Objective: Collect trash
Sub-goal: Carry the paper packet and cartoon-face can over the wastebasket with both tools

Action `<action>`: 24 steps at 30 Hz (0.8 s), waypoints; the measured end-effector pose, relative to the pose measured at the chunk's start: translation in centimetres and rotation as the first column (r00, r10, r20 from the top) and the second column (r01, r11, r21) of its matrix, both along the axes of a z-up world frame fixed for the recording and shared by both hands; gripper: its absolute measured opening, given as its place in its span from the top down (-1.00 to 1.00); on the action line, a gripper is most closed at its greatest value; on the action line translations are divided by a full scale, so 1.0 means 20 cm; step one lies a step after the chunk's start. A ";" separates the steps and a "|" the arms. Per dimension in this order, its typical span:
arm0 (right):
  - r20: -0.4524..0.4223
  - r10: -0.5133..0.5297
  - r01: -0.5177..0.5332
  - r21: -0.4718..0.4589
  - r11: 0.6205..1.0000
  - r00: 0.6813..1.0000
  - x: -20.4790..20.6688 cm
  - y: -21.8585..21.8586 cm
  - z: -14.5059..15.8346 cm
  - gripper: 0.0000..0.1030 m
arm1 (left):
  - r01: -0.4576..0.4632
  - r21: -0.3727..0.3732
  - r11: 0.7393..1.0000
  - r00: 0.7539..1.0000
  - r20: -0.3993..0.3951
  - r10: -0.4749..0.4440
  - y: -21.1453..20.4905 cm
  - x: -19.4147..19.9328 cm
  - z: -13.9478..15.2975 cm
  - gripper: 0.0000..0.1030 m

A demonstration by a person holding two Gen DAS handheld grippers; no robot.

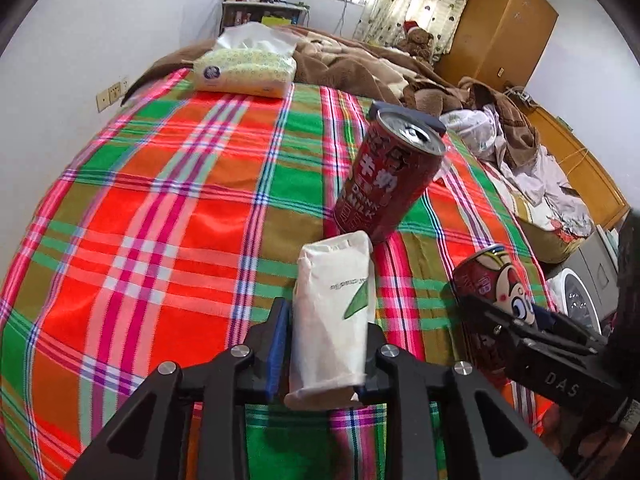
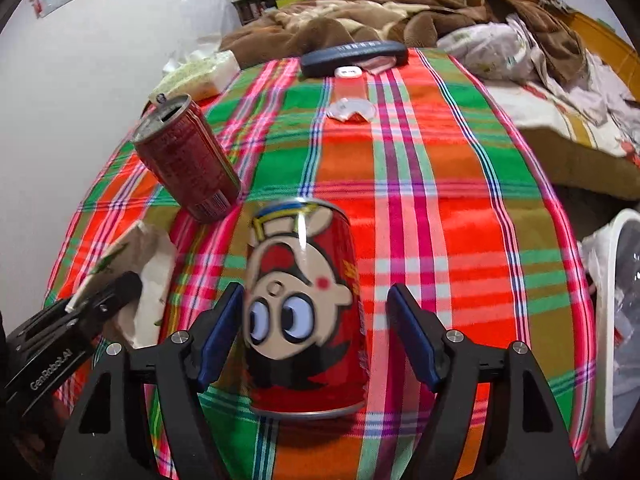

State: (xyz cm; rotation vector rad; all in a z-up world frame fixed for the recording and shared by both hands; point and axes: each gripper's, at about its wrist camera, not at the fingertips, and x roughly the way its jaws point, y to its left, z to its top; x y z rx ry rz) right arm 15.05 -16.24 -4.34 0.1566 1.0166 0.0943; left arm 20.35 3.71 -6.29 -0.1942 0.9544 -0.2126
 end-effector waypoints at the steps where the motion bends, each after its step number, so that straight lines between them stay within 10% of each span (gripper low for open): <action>1: 0.001 0.001 -0.001 -0.016 1.000 1.000 0.00 0.00 0.00 -0.45 | -0.002 -0.004 1.000 1.000 -0.005 0.002 0.00 0.00 -0.01 0.46; 7: 0.018 0.013 -0.012 -0.032 0.999 1.000 -0.01 0.00 0.01 -0.05 | 0.016 0.026 1.000 1.000 0.002 -0.016 -0.04 0.01 0.00 0.46; 24: 0.119 -0.005 0.004 0.001 1.000 0.993 -0.13 -0.11 0.13 -0.05 | 0.059 0.057 0.997 0.994 0.092 -0.064 -0.20 -0.15 0.14 0.59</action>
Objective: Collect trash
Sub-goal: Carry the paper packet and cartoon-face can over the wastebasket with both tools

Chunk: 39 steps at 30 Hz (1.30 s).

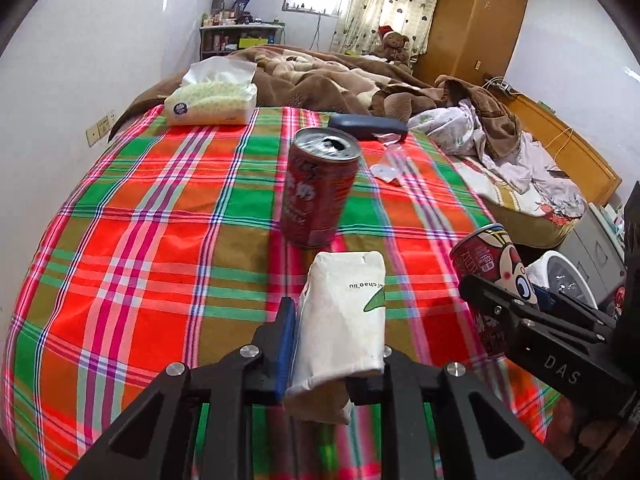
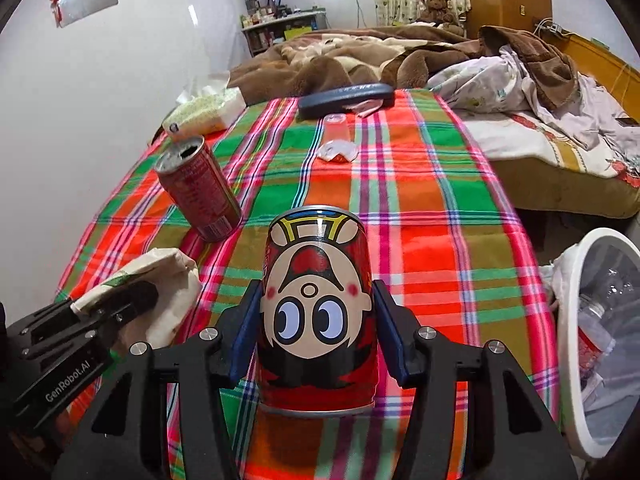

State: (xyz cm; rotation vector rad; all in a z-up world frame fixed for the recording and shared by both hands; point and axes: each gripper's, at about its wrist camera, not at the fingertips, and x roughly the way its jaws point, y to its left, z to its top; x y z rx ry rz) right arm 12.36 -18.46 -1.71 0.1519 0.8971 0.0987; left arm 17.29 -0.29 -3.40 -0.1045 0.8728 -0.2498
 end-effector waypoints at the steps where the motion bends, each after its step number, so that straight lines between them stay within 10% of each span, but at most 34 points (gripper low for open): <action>1: 0.007 -0.003 0.003 0.004 1.000 1.000 -0.01 -0.02 0.01 -0.05 | 0.008 0.000 1.000 1.000 0.006 -0.008 -0.02 -0.01 0.01 0.59; 20: 0.120 -0.158 0.159 0.000 0.987 0.980 -0.26 -0.46 0.18 -0.05 | 0.214 0.002 0.977 0.969 0.129 -0.213 -0.56 -0.22 0.26 0.59; 39: 0.104 -0.373 0.375 -0.007 0.927 0.922 -0.46 -1.00 0.15 -0.05 | 0.453 0.000 0.892 0.884 0.133 -0.449 -1.28 -0.32 0.29 0.59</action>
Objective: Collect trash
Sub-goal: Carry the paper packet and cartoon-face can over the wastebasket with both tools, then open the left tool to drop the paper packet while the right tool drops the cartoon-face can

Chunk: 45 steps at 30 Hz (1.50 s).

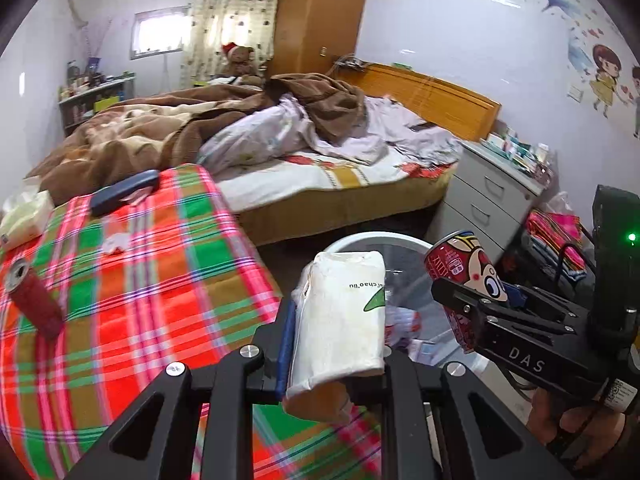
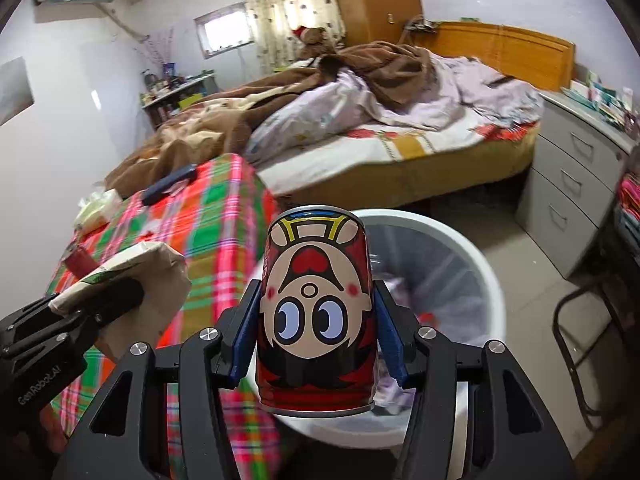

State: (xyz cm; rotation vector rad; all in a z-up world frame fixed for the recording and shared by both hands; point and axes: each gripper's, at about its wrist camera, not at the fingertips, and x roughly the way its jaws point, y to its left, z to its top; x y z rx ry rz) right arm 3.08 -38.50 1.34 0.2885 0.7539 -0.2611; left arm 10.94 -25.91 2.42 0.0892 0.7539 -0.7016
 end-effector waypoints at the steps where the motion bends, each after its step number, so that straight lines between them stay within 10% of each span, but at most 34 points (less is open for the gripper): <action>1: -0.007 -0.010 0.010 0.001 1.000 1.000 0.00 -0.03 -0.01 -0.05 | 0.010 0.001 1.000 1.000 -0.007 -0.010 -0.03 0.00 -0.01 0.59; 20: -0.131 -0.078 0.081 0.013 0.997 0.988 -0.02 -0.30 -0.19 -0.05 | 0.069 0.059 0.996 0.993 -0.103 -0.063 -0.40 0.06 -0.24 0.58; 26: -0.131 -0.086 0.089 0.016 0.996 0.988 -0.04 -0.32 -0.20 -0.21 | 0.061 0.041 0.997 0.992 -0.114 -0.056 -0.39 0.06 -0.25 -0.06; 45: -0.065 -0.076 0.077 0.007 0.997 0.995 -0.04 -0.22 -0.11 -0.25 | -0.004 0.004 1.000 0.998 -0.069 0.004 -0.16 0.02 -0.15 -0.06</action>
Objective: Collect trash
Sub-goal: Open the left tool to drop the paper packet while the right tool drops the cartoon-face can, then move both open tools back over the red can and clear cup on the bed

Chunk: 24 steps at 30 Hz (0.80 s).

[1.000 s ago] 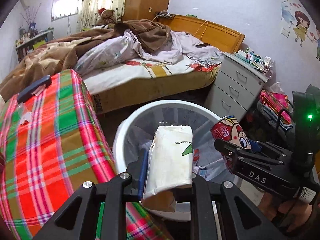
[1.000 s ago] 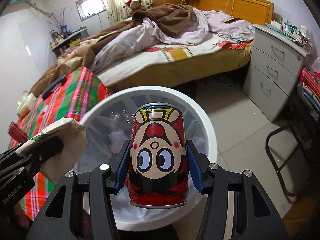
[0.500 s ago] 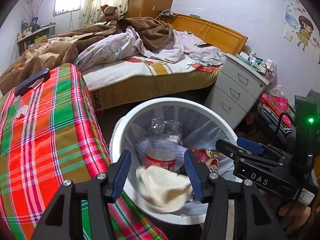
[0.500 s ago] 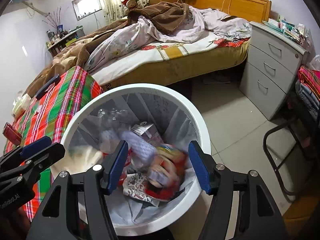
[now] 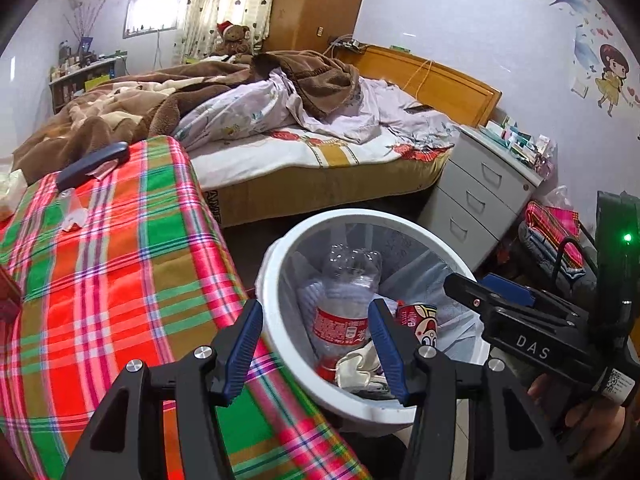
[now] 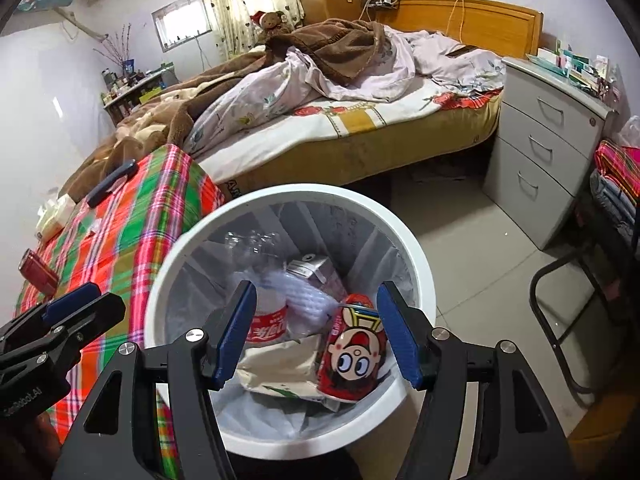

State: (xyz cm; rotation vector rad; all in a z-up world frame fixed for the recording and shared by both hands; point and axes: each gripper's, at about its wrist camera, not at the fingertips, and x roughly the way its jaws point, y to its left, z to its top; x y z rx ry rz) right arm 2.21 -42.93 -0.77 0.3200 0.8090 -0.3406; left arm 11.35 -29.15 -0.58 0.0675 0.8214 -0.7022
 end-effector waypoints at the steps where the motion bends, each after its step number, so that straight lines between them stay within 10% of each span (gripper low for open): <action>1: 0.004 0.003 -0.003 -0.001 1.000 1.000 0.00 0.01 0.01 -0.25 | -0.007 -0.002 1.000 1.000 0.004 0.007 0.02 0.00 0.01 -0.06; 24: 0.094 0.153 -0.150 -0.032 0.988 0.984 0.12 0.38 0.12 -0.25 | -0.233 -0.049 0.971 0.969 0.068 0.236 0.65 0.04 0.14 -0.06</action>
